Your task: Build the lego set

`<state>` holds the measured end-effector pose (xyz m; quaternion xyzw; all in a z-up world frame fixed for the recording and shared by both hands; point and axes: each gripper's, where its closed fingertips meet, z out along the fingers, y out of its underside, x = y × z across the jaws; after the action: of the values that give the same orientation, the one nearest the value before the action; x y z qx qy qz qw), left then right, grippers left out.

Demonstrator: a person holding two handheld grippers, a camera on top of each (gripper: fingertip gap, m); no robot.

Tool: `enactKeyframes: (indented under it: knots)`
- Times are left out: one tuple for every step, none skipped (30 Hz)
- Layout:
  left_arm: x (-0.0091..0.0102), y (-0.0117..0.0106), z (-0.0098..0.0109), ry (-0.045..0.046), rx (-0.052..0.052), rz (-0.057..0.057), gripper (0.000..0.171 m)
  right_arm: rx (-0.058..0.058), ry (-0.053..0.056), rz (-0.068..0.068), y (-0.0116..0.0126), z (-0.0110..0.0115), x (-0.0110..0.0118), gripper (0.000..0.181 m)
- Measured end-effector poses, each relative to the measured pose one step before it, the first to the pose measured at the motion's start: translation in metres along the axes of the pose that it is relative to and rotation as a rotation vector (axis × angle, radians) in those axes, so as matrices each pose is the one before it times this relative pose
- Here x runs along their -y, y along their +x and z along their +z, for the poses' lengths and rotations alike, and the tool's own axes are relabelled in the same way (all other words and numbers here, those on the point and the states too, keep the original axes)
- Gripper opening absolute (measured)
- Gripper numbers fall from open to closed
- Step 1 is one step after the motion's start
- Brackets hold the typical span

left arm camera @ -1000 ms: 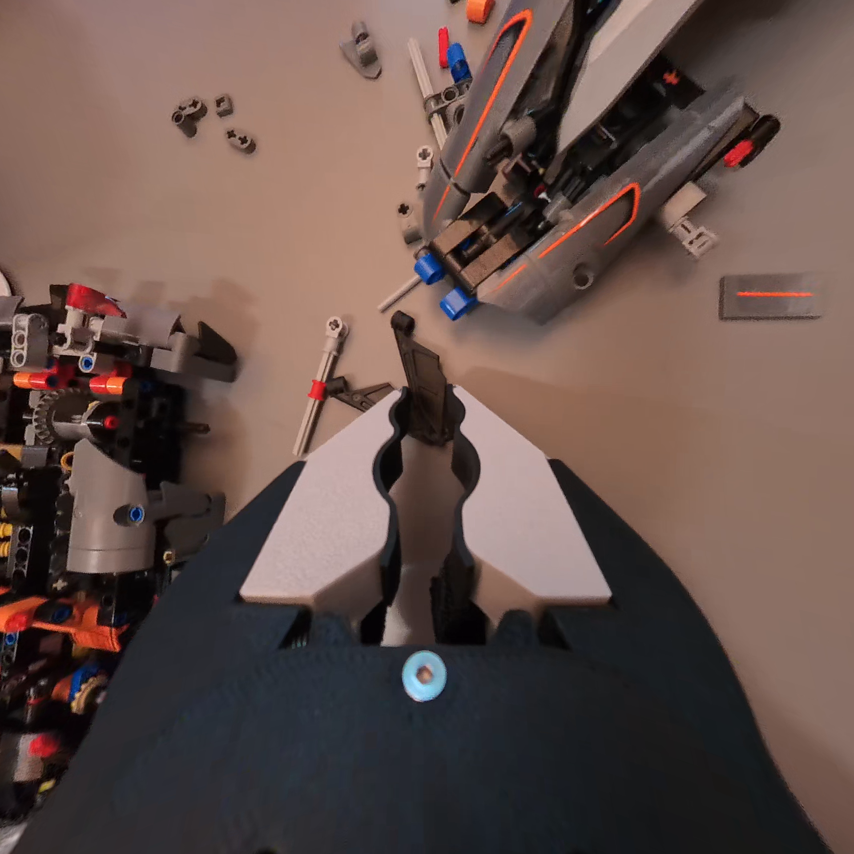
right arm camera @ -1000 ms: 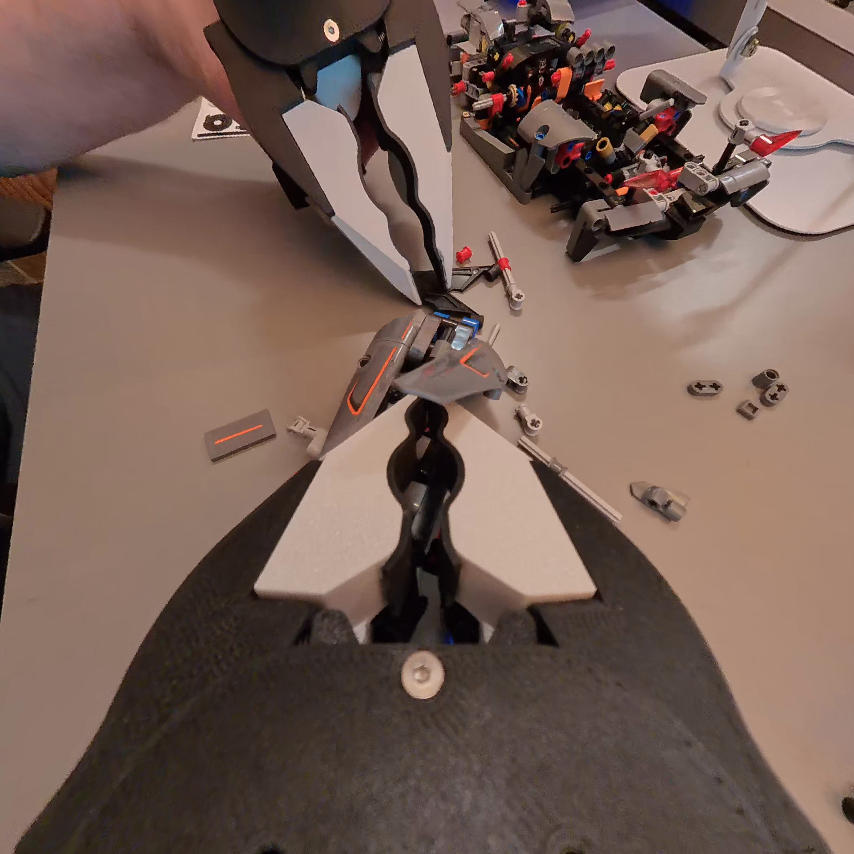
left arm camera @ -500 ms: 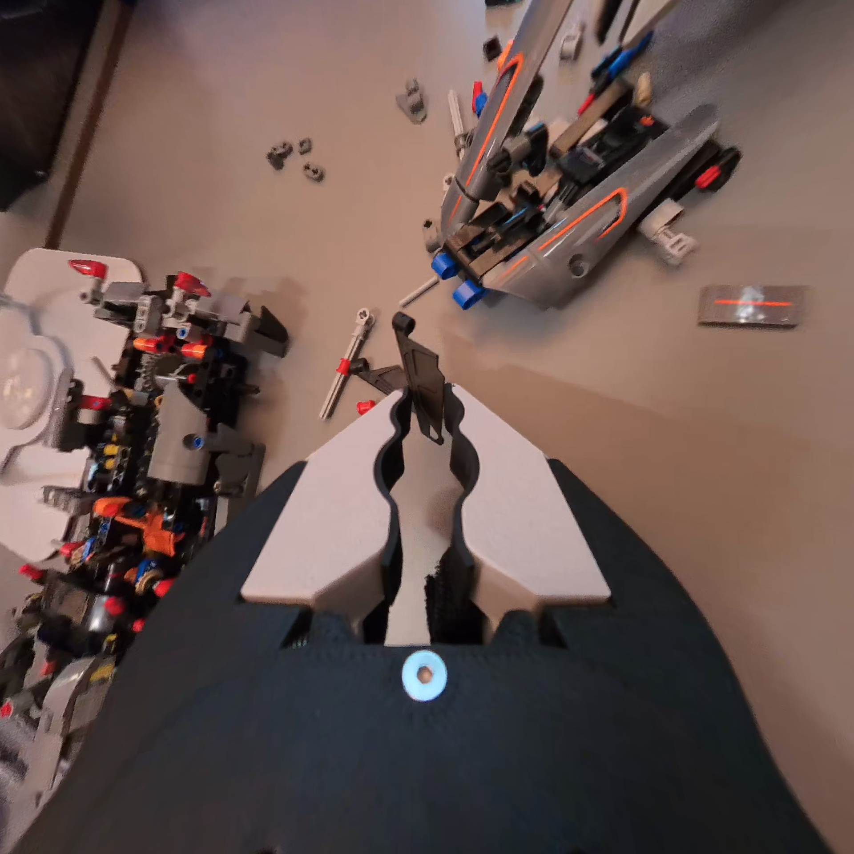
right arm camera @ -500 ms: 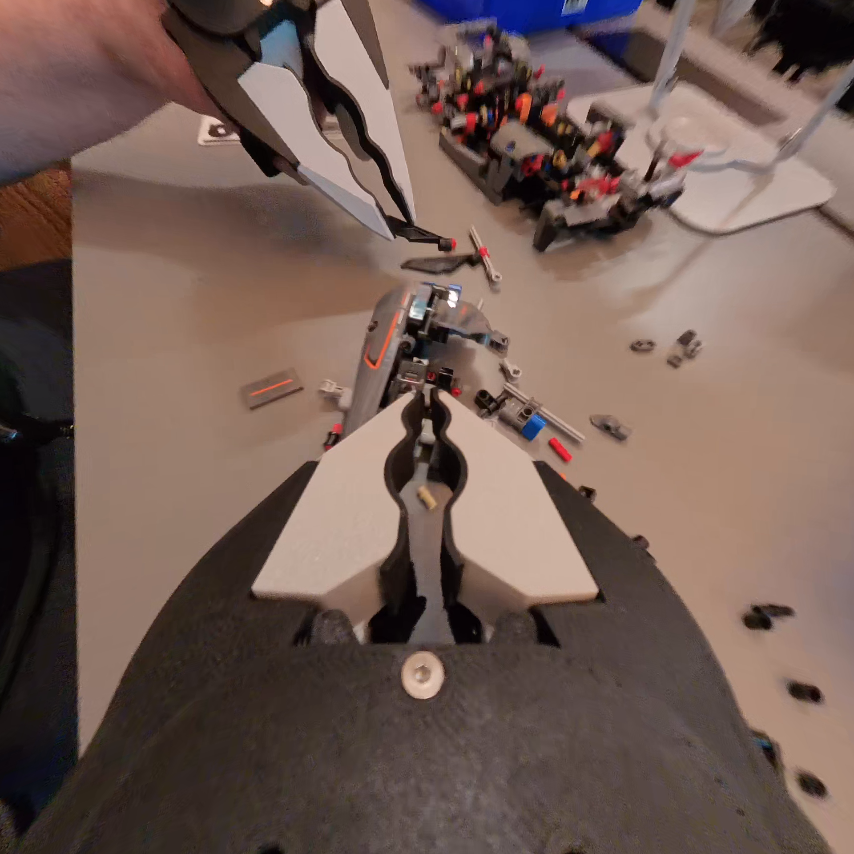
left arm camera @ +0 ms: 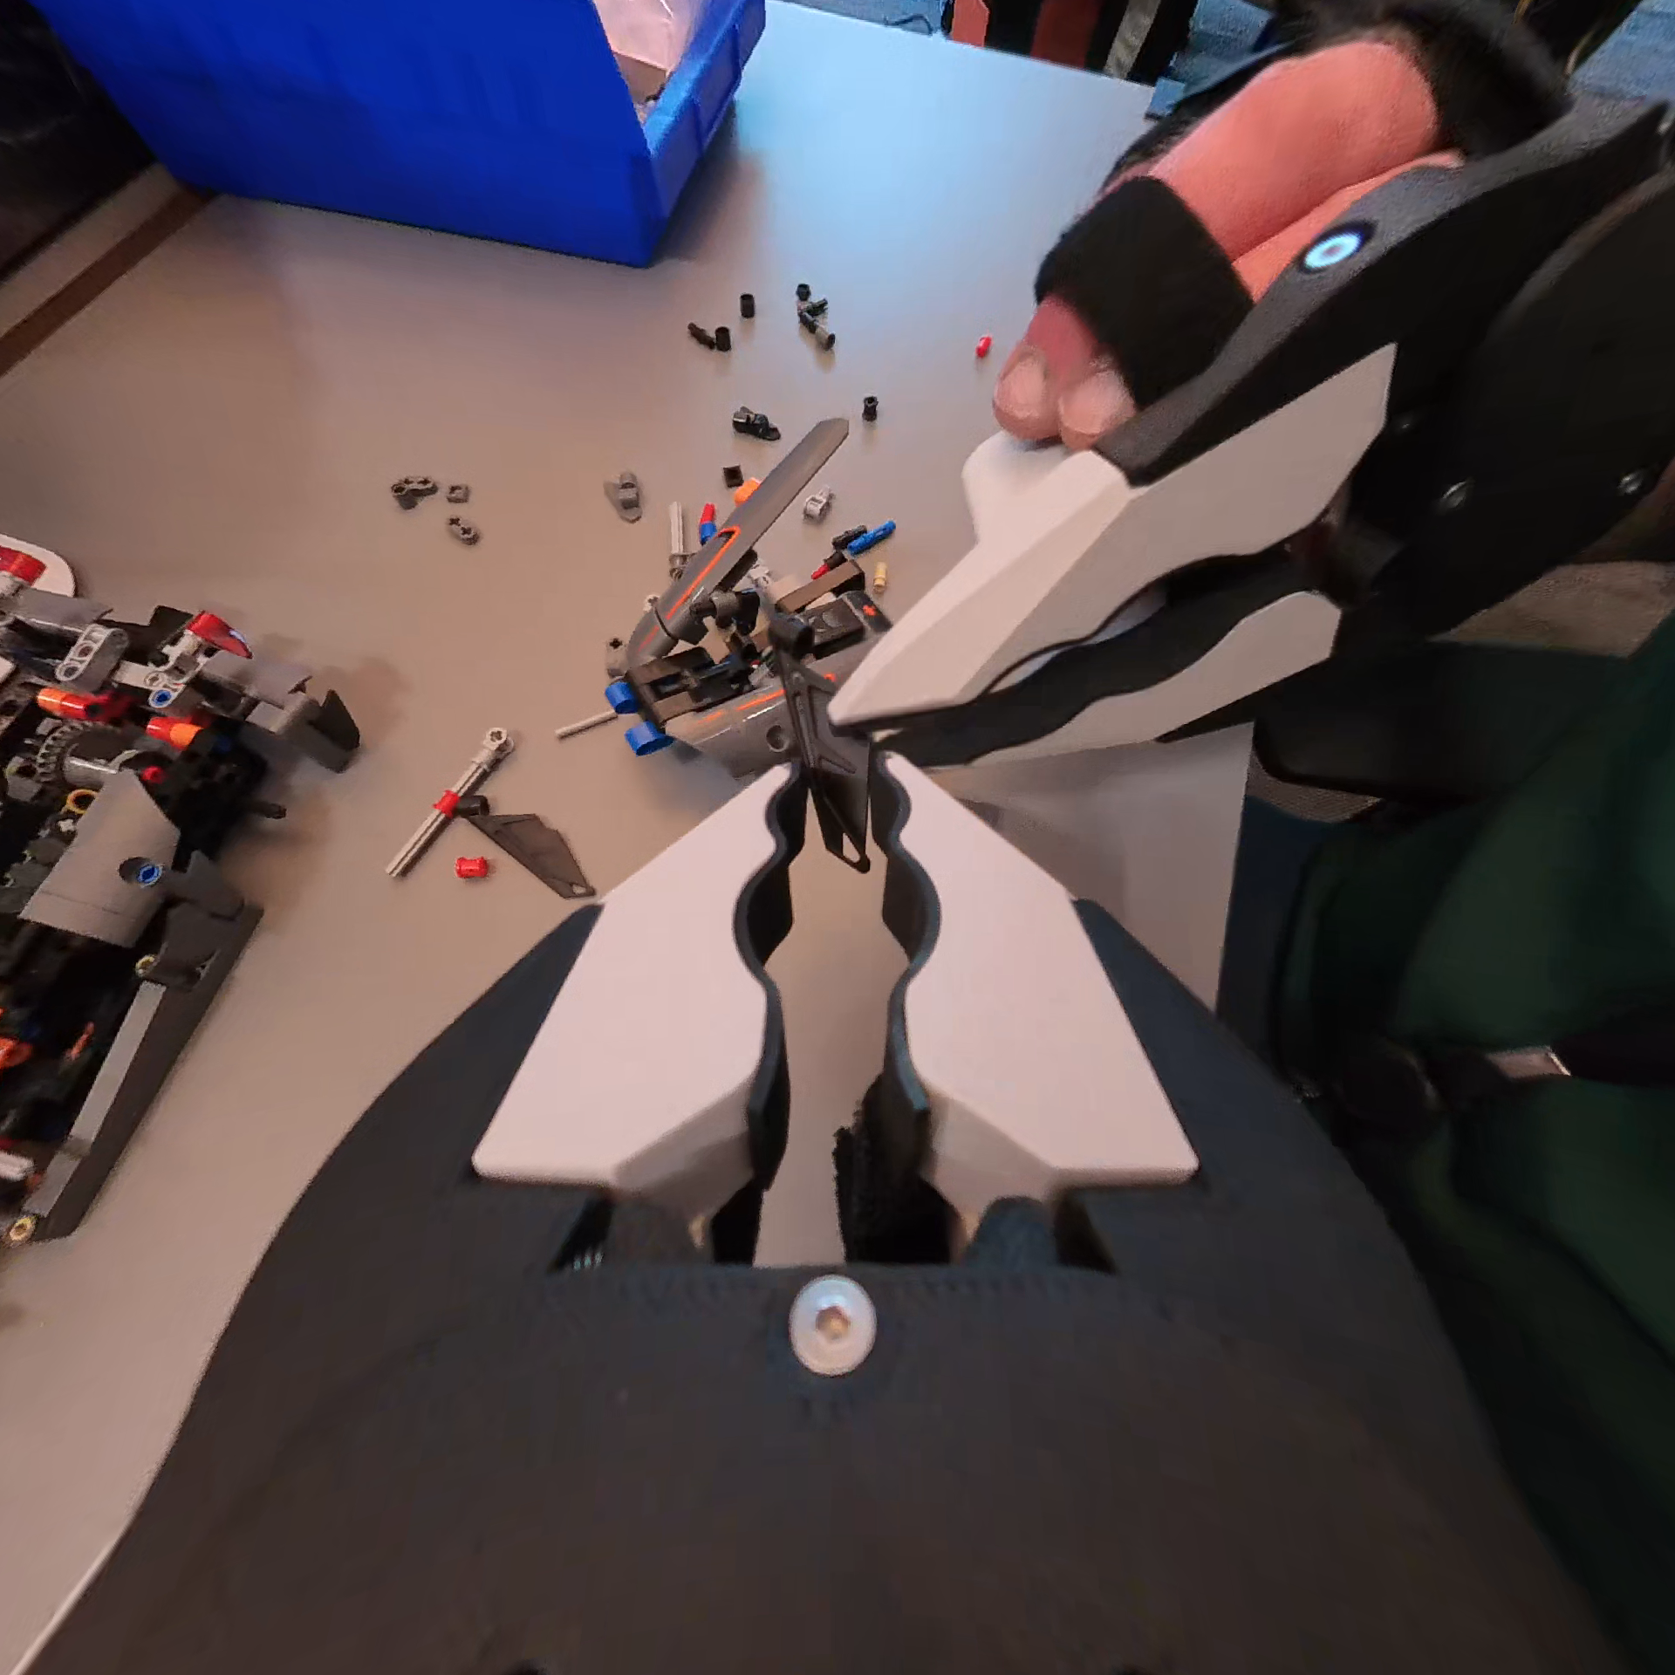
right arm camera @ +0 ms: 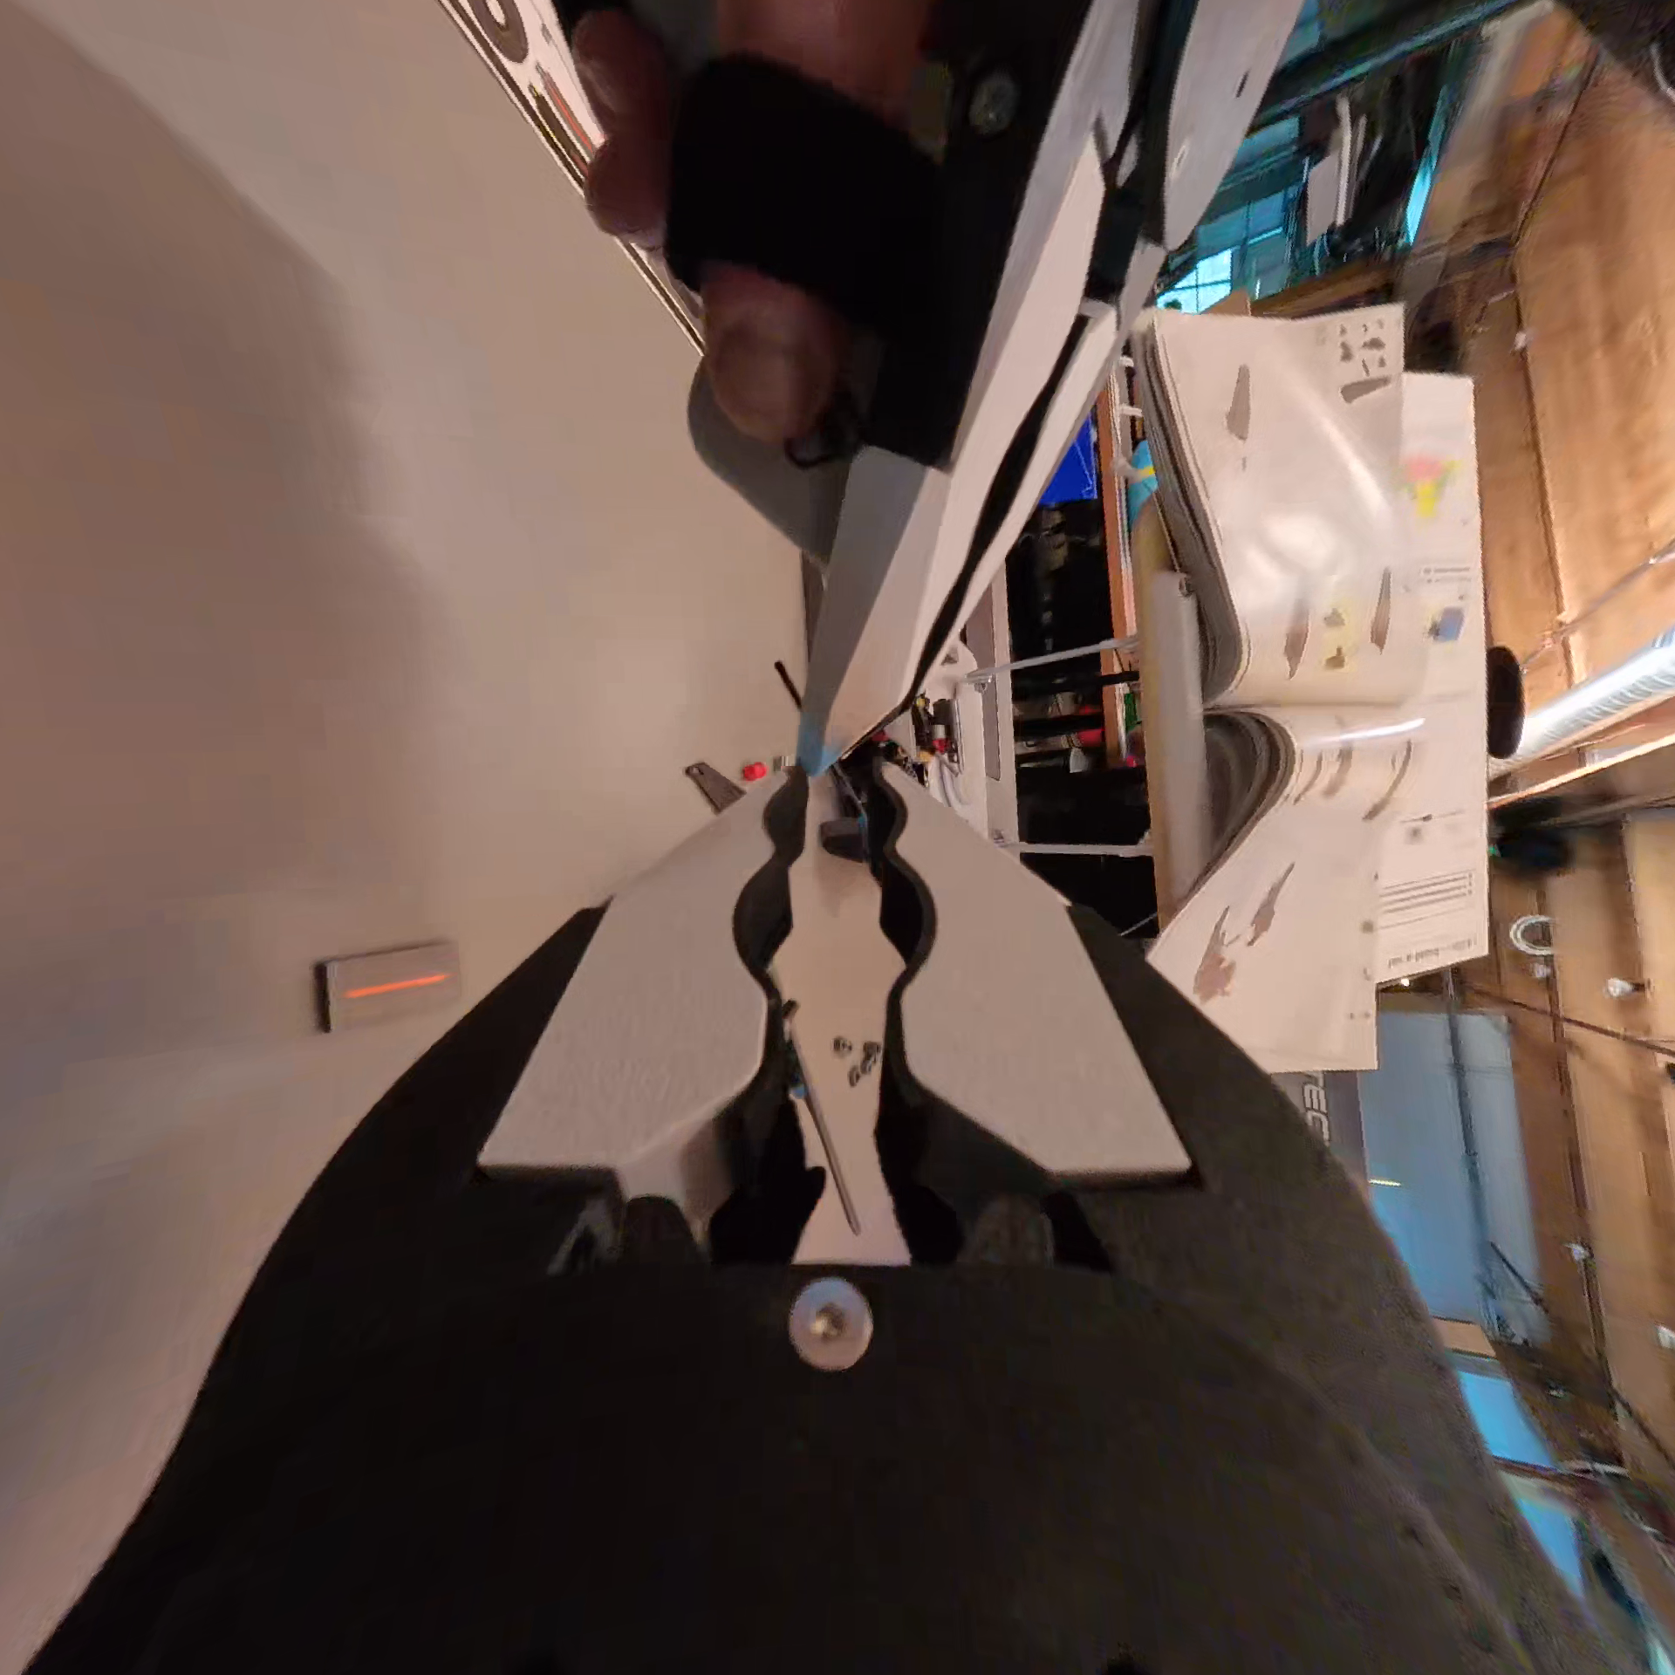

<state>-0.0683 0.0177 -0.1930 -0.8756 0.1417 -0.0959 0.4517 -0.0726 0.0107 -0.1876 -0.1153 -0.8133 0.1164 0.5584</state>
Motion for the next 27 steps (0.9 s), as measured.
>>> enactKeyframes:
  knots:
    - [-0.00025,0.00047,-0.00246,-0.00738,0.0044,0.0034,0.011,0.0018,0.0008,-0.0099,0.00004,0.00053,0.00175,0.004]
    - [-0.00022,0.00055,-0.00238,-0.00402,-0.0009,-0.0023,0.011,-0.0011,-0.0001,-0.0087,0.00028,0.0011,0.0007,0.0]
    - [-0.00077,0.0001,-0.00166,-0.004,-0.0015,-0.01,0.011,-0.0004,0.0076,-0.0064,0.00015,0.00065,0.00127,0.0]
    - [-0.0014,0.00031,-0.00114,-0.00778,0.0003,-0.0016,0.011,0.0106,0.0066,0.0027,-0.00109,0.00052,0.00163,0.0]
    - [-0.00164,0.00051,-0.00117,-0.00833,-0.0003,0.006,0.011,0.0099,0.0051,0.0066,-0.00113,0.00024,0.00179,0.0]
    - [-0.00055,0.00071,-0.0015,0.00008,-0.0084,-0.008,0.011,0.0025,0.0068,0.0023,-0.00026,-0.0003,0.00162,0.0]
    - [0.00016,0.00084,-0.00136,0.00725,-0.0147,-0.0116,0.011,0.0037,0.0101,0.0063,0.00035,-0.0007,0.00155,0.0]
    - [0.00061,0.0009,-0.00128,0.01126,-0.0151,-0.0072,0.011,0.0065,0.011,0.0225,0.00114,-0.00093,0.00134,0.0]
    - [0.00203,0.00023,-0.00175,0.01891,-0.0099,-0.0099,0.011,0.0042,0.0117,0.0238,0.00202,-0.00094,0.00134,0.0]
    - [0.00221,0.00049,-0.00191,0.01672,-0.0106,-0.0141,0.012,0.001,0.0149,0.0123,0.00223,-0.00118,0.00168,0.0]
    - [0.00219,0.00101,-0.00217,0.01495,-0.0124,-0.0049,0.012,0.0056,0.0184,0.022,0.00202,-0.00141,0.00201,0.0]
    - [0.00239,0.00157,-0.00226,0.01637,-0.0153,-0.0008,0.012,0.0102,0.024,0.0496,0.00245,-0.00201,0.00256,0.0]
    - [0.00444,0.00204,-0.00275,0.02918,-0.0186,-0.0048,0.012,0.0081,0.031,0.0583,0.00314,-0.00293,0.00308,0.0]
    - [0.00567,0.0031,-0.00269,0.03943,-0.0253,-0.0108,0.013,0.0066,0.0346,0.0535,0.0029,-0.00397,0.00348,0.0]
    - [0.00699,0.00363,-0.00256,0.05108,-0.0248,0.0,0.014,0.0079,0.0333,0.0682,0.00303,-0.00431,0.00326,0.0]
    - [0.00655,0.00166,-0.00276,0.05226,-0.0125,-0.0032,0.016,0.015,0.0383,0.0912,0.00225,-0.00431,0.00345,0.0]
    - [0.00592,0.0016,-0.00282,0.05215,-0.0131,-0.0034,0.021,0.018,0.0469,0.0995,0.0017,-0.00431,0.00386,0.0]
    - [0.00636,0.00296,-0.00351,0.06179,-0.0203,0.0018,0.022,0.0096,0.0459,0.093,0.00261,-0.00446,0.00278,0.0]
    - [0.00626,0.00137,-0.00348,0.0689,-0.0132,-0.0126,0.021,0.0056,0.0426,0.0933,0.00349,-0.00466,0.00133,0.0]
    - [0.00482,0.00038,-0.00174,0.06567,-0.0093,-0.0266,0.022,0.0129,0.0539,0.1075,0.00364,-0.00503,0.00258,0.0]
    - [0.0005,0.00198,0.00117,0.04246,-0.0187,-0.023,0.024,0.0238,0.0737,0.1275,0.00315,-0.00577,0.00534,0.0]
    - [-0.00337,-0.00139,0.00343,0.01683,0.0069,-0.0126,0.025,0.036,0.0819,0.1361,0.00214,-0.00569,0.00665,0.0]
    - [-0.00643,-0.0023,0.00432,-0.00897,0.0164,0.0006,0.026,0.0381,0.0784,0.1248,0.00198,-0.00518,0.00642,0.0]
    - [-0.00604,-0.00034,0.00451,-0.01324,0.0044,-0.0006,0.027,0.0307,0.0714,0.1063,0.00317,-0.00492,0.00582,0.0]
    - [-0.00078,0.0018,0.004,0.01442,-0.0092,-0.0112,0.027,0.0256,0.0654,0.0957,0.00401,-0.00473,0.00576,0.0]
    - [0.00322,0.00312,0.0035,0.03654,-0.0177,-0.0171,0.026,0.0262,0.0617,0.0855,0.0034,-0.0043,0.00593,0.0]
    - [0.00245,0.00399,0.00417,0.0307,-0.0246,-0.019,0.026,0.0212,0.0505,0.0658,0.00257,-0.0033,0.00474,0.0]
